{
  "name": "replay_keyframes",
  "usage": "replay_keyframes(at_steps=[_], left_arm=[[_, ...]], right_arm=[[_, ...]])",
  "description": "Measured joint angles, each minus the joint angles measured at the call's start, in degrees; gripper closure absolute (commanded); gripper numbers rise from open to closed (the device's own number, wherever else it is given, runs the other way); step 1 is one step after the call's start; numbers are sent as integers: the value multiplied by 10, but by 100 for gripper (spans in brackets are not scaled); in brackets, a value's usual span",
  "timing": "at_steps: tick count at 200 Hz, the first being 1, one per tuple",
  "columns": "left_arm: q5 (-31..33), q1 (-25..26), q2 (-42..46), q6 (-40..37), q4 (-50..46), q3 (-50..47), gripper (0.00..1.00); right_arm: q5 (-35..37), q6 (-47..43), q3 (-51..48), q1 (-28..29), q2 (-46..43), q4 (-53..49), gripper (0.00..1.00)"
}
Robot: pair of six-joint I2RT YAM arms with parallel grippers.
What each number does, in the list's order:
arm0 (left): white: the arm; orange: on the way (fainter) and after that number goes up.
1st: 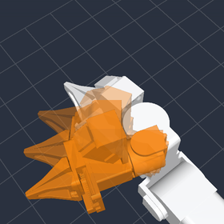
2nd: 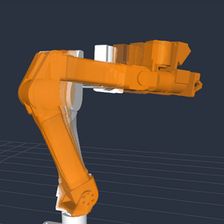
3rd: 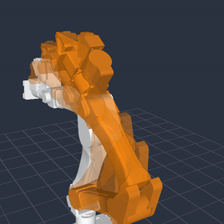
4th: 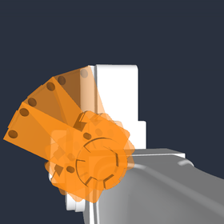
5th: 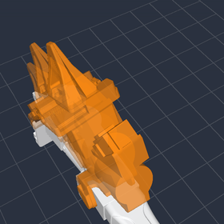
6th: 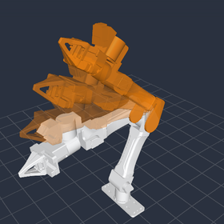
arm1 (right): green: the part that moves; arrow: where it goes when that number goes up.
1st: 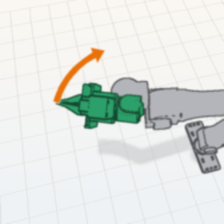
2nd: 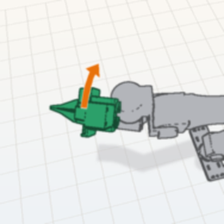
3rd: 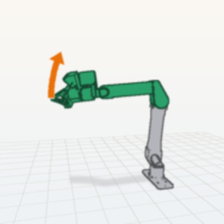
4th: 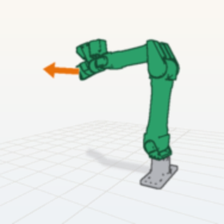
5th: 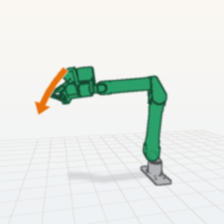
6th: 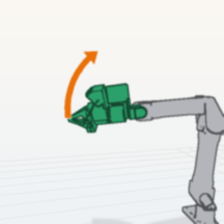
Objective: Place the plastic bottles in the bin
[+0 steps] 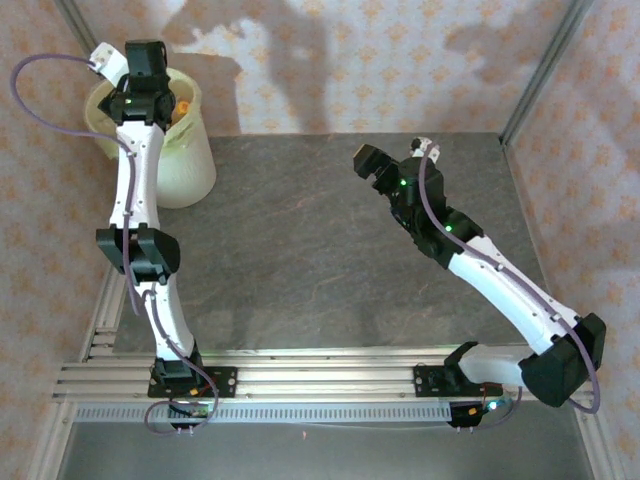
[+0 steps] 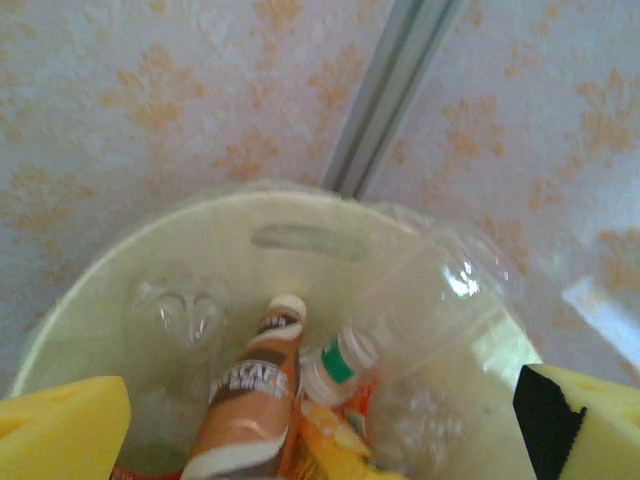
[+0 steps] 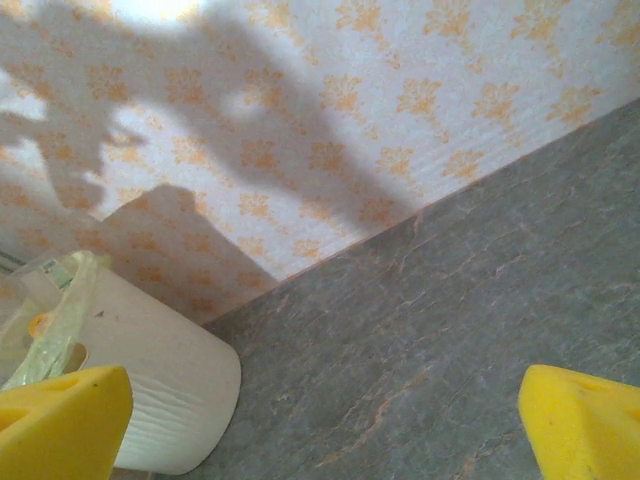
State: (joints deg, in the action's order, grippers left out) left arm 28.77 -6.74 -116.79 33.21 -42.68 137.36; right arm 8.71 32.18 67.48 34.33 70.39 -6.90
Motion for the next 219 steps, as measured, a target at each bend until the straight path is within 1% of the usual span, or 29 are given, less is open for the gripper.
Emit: replay_keyframes(at_steps=[21, 50, 77, 102, 118, 130, 162, 192, 219], left_arm=[[-43, 5, 82, 0, 26, -118, 0], [-106, 16, 236, -4, 98, -290, 0], [-152, 19, 366, -14, 158, -392, 0], [-205, 18, 459, -37, 195, -471, 0], [-238, 18, 498, -56, 211, -521, 0], [-249, 19, 521, -66, 220, -568, 0], [-244, 19, 567, -83, 229, -708, 0], [-245, 19, 596, -107, 256, -817, 0], [-233, 19, 621, -130, 321, -928, 0]], right_arm=[[22, -11, -7, 0, -8, 1, 1], [49, -41, -37, -7, -30, 3, 1], [77, -74, -68, -15, -58, -2, 1], [112, -98, -95, -33, -86, -9, 1], [132, -116, -122, -52, -105, -7, 1], [150, -133, -149, -69, -119, -2, 1], [173, -180, -240, -132, -144, 30, 1], [162, -216, -313, -210, -132, 66, 1], [113, -231, -364, -282, -88, 120, 1]])
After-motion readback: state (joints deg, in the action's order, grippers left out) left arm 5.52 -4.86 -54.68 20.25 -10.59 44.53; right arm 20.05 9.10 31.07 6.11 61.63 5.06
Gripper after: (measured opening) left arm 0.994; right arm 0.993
